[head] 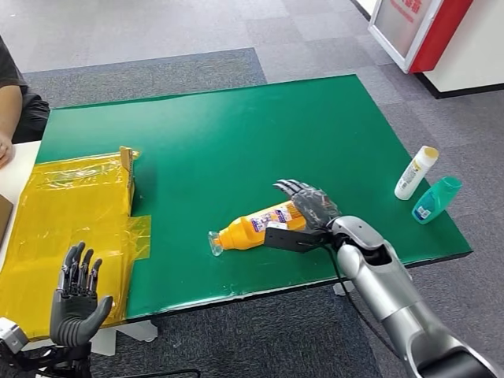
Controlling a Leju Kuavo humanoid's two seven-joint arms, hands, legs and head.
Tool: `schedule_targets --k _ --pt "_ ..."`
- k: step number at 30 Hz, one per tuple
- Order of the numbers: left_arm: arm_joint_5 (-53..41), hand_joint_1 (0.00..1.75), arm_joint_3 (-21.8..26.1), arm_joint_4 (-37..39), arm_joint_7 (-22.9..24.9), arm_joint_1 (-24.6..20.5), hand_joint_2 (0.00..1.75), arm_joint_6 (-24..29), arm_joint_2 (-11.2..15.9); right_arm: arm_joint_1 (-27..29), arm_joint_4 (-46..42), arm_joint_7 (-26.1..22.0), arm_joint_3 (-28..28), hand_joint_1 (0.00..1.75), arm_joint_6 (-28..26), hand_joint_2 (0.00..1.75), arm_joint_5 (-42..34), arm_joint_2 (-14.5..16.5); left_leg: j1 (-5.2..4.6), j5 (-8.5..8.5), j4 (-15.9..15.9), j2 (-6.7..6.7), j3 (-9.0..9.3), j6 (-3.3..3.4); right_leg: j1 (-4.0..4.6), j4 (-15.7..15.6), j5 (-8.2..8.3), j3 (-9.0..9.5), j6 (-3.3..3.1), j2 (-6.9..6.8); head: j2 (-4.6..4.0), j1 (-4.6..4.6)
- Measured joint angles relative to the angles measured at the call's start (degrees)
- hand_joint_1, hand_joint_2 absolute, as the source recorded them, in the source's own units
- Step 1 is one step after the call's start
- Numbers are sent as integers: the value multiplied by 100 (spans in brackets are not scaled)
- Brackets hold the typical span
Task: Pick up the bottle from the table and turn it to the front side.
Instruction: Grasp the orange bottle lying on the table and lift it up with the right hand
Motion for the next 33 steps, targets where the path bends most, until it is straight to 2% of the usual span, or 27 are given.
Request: schedule_targets --k 6,12,22,23,26,27,33 --pt "96 0 -185 141 -1 -84 175 83 136 -830 1117 14 454 0 146 175 -4 -144 0 1 0 0 0 -1 0 0 4 -2 2 0 0 -1" --pt "136 0 -256 215 -6 -100 175 89 203 -1111 1598 14 683 0 256 175 3 -191 0 -1 0 0 -2 -1 0 0 2 -4 3 0 0 -1" --pt "320 0 -420 324 -15 -160 175 134 369 -1762 2797 -338 1384 0 1060 175 -366 -318 0 1 1 -1 -1 -1 0 0 4 -3 3 0 0 0" --pt "337 0 -439 336 -15 -172 175 134 387 -1821 2898 -365 1459 10 1126 175 -434 -330 0 2 1 -1 -1 -1 0 0 4 -3 3 0 0 -1" --pt "367 0 -491 371 -15 -208 175 135 431 -1995 3141 -405 1667 141 1267 175 -597 -366 0 2 1 0 1 -1 0 0 4 -2 3 0 0 -1" --pt "369 0 -505 381 -15 -217 175 136 443 -2040 3200 -421 1725 175 1298 175 -633 -377 0 2 1 0 1 -1 0 -1 4 -2 3 0 0 -1" --pt "380 0 -564 428 -16 -258 175 136 493 -2182 3394 -485 1943 175 1341 175 -721 -434 0 2 1 0 3 -1 0 -1 4 0 3 0 0 -1"
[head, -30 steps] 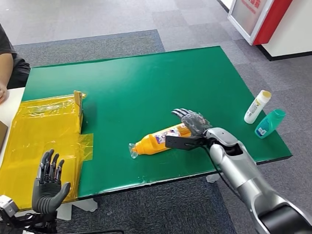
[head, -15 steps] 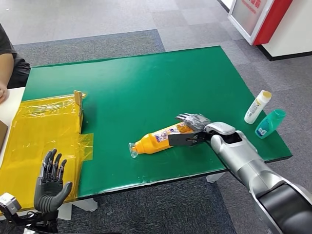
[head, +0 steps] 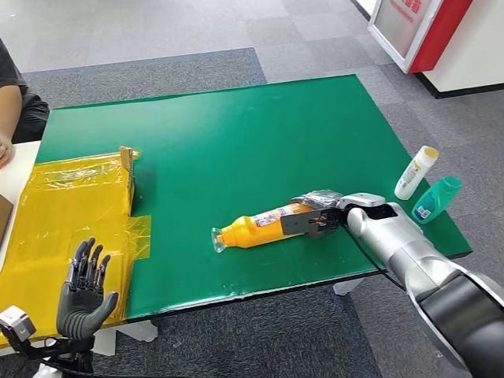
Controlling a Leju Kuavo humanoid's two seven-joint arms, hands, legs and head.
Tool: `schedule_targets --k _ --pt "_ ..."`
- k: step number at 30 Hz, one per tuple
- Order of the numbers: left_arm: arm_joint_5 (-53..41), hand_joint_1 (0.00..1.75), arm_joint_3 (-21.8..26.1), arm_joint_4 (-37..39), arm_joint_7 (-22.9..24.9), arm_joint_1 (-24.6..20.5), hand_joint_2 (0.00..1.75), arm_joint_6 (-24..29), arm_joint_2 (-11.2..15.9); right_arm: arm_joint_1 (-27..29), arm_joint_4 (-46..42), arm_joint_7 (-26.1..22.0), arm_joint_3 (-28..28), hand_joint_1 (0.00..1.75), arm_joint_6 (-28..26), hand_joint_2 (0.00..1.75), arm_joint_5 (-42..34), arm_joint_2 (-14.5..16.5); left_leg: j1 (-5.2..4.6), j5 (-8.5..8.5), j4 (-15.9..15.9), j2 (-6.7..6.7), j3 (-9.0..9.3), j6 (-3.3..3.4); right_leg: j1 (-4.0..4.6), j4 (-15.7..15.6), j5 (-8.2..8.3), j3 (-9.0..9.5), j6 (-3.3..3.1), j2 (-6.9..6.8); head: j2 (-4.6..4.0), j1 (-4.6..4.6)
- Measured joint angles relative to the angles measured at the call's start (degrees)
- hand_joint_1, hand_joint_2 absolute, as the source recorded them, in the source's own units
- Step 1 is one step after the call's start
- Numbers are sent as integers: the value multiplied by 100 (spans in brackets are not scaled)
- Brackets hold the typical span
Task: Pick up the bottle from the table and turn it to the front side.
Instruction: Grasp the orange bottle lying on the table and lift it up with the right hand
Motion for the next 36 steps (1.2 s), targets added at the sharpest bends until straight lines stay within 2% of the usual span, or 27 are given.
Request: schedule_targets --k 9,13,18,22,25,28,32,36 --pt "33 0 -28 6 -1 -2 175 39 32 -8 14 -24 130 175 -269 175 -249 -59 0 0 0 0 0 0 0 0 0 1 0 0 0 0" --pt "32 0 -27 4 -2 77 175 96 39 411 -693 217 146 175 -973 175 -673 -259 0 -1 0 -1 -2 0 0 0 0 -2 0 0 0 1" --pt "13 0 -19 3 -7 115 175 105 38 702 -1229 280 112 175 -1125 175 -750 -370 0 -3 0 -1 -5 1 0 0 -1 -4 1 -1 0 0" --pt "-92 0 0 -38 -8 182 175 104 12 1203 -1955 275 -206 175 -1737 175 -754 -341 1 -6 0 -3 -6 1 2 0 -4 -1 -1 -2 0 0" --pt "-198 0 42 -141 -2 268 175 69 -58 1776 -2749 287 -683 175 -2078 175 -656 -109 1 -9 -1 -4 -10 -2 4 1 -6 -5 -5 -2 0 -1" --pt "-284 0 79 -341 81 355 175 16 -164 2366 -3594 225 -1266 175 -2213 175 -732 393 4 -11 -1 -5 -13 -6 8 1 -13 -9 -8 -3 0 0" --pt "-339 0 92 -606 250 392 175 -4 -302 2841 -4322 29 -1961 175 -2067 175 -1229 1150 7 -12 -1 -7 -13 -9 12 2 -20 -11 -11 -7 0 0" --pt "-281 0 35 -784 491 341 175 -3 -374 3112 -4592 -266 -2470 175 -1760 175 -1909 1781 7 -12 -1 -10 -13 -9 10 1 -18 -11 -11 -9 0 0"
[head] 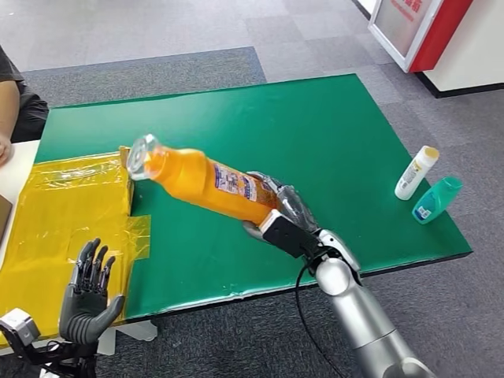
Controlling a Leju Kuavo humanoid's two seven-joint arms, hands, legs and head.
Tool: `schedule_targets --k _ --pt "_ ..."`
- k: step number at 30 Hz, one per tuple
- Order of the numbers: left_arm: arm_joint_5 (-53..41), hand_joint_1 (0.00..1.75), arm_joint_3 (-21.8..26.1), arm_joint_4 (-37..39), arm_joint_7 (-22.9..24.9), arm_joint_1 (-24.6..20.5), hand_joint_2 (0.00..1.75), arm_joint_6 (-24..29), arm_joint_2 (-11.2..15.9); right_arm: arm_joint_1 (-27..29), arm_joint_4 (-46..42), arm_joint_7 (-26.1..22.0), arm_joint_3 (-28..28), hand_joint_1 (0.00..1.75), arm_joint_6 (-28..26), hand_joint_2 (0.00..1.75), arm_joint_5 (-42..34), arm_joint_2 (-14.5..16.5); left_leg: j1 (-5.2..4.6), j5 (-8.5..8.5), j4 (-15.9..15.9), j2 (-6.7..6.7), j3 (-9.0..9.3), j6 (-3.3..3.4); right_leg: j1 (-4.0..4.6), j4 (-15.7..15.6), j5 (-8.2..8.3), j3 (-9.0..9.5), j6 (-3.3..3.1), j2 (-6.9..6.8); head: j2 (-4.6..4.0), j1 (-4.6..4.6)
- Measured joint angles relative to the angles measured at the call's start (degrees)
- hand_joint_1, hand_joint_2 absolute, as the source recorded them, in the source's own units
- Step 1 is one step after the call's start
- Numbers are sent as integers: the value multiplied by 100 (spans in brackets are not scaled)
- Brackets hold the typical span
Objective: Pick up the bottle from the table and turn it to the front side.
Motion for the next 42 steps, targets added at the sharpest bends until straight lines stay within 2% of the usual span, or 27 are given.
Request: schedule_targets --k 5,10,16,21,30,32,34,36,42 --pt "505 0 -178 -125 718 -285 175 -2 -105 137 111 -336 -184 175 146 175 -505 598 -1 3 0 0 1 -2 -1 -1 4 0 4 0 0 -1" --pt "942 0 -723 -344 1185 -679 175 -43 -114 126 685 -620 -118 175 -299 175 -156 892 -1 7 0 -1 1 -2 -1 0 8 1 1 0 0 -1" --pt "1155 0 -1406 -592 1435 -947 175 -55 -58 125 1385 -818 45 175 -769 175 378 989 -2 7 0 -1 0 -1 -1 0 8 1 1 0 0 0" --pt "1152 0 -1812 -630 1584 -1193 175 89 112 143 1733 -919 193 175 -1022 175 727 1037 -1 7 0 -1 0 -2 -1 0 8 -1 0 0 0 -1" --pt "1256 0 -2040 -629 1778 -1392 175 478 296 204 1949 -987 455 175 -1098 175 990 1072 -2 8 0 -1 0 -2 0 1 8 -1 0 0 0 0" --pt "1278 12 -2038 -629 1848 -1392 175 538 299 232 1954 -987 504 175 -1086 175 1023 1072 -2 7 0 -1 0 -2 -1 0 8 -1 0 0 0 0" --pt "1259 99 -2033 -629 1932 -1394 175 595 297 270 1947 -976 559 175 -1076 175 1051 1072 -2 7 0 -1 0 -2 -1 0 8 -1 0 0 0 0" --pt "1201 175 -2032 -629 2010 -1398 175 654 298 294 1928 -943 588 175 -1071 175 1069 1072 -2 7 0 -1 0 -2 -1 0 8 -1 0 0 0 0" --pt "886 175 -2055 -629 2045 -1441 175 799 313 333 1813 -821 629 175 -1055 175 1084 1072 -2 8 0 0 0 -2 -1 0 8 -1 0 0 0 0"
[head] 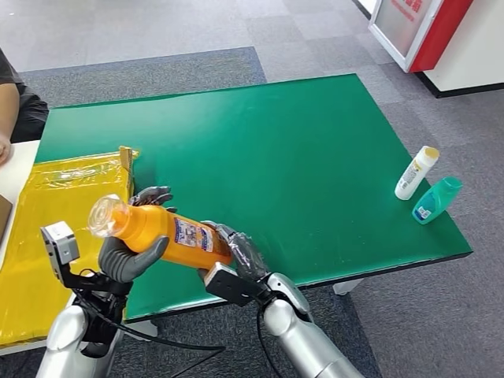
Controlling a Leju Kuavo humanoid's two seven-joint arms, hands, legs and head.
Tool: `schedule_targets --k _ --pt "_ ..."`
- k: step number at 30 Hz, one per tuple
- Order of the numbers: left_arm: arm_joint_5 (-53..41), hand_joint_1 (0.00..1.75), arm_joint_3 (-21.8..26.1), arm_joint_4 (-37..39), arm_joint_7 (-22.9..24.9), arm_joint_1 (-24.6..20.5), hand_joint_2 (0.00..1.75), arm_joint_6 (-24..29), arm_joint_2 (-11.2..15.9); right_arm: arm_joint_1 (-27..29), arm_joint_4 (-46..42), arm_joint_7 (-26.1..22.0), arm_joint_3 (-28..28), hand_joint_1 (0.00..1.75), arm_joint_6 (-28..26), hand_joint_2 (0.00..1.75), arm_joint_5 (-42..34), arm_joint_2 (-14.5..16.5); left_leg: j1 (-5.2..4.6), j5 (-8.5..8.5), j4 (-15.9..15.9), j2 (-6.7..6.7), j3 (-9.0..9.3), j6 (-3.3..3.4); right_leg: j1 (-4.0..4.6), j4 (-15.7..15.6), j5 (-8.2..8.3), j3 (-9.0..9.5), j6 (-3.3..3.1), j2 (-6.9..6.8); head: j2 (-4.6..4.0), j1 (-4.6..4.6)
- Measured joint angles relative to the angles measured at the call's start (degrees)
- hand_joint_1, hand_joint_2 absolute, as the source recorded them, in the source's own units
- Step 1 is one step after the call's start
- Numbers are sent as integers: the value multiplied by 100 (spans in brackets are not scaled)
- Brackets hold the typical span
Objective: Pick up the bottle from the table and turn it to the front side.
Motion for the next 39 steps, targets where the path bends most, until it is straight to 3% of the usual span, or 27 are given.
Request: schedule_targets --k 5,6,9,10,16,20,26,32,39 --pt "-17 175 -49 0 -26 0 175 -3 5 43 -57 15 -1 175 9 175 -5 0 0 0 0 0 0 0 0 0 0 0 0 0 0 0" --pt "-9 175 -57 0 -43 -1 175 -11 9 51 -74 15 -1 149 13 175 -6 0 0 0 0 0 0 0 0 0 0 1 0 0 0 -1" --pt "110 175 -81 0 -162 1 175 -107 29 72 -127 12 -2 18 28 175 -13 -2 0 0 0 0 0 0 0 0 0 1 0 0 0 -1" --pt "170 175 -93 -1 -222 2 175 -163 43 76 -140 10 -2 0 31 175 -15 -2 0 0 0 0 0 0 0 0 0 1 0 0 0 -1" --pt "58 175 -139 -121 -221 -30 175 -135 209 161 -196 -22 -26 0 -21 175 -150 -13 0 0 0 0 0 0 0 0 0 -1 0 0 0 -1" --pt "-376 175 -144 -311 111 -263 175 48 522 268 -425 -39 -131 0 88 175 -337 -17 1 4 0 0 0 -3 1 1 1 -2 -2 0 0 -1" --pt "-1188 175 -271 -449 889 -980 175 35 1367 380 -799 -61 -395 0 240 175 -594 -23 3 16 0 1 0 -13 5 3 9 -10 -11 1 0 -1" --pt "-1807 175 -778 -425 1536 -2220 175 -408 2487 460 -950 -149 -706 0 275 175 -756 -53 5 25 0 9 -6 -16 7 5 24 -20 -21 8 0 -1" --pt "-3073 175 -1996 -213 2348 -3473 175 -1114 3250 506 -1051 -156 -889 0 323 175 -774 -57 3 27 0 11 -12 -14 5 4 26 -23 -20 8 0 -1"
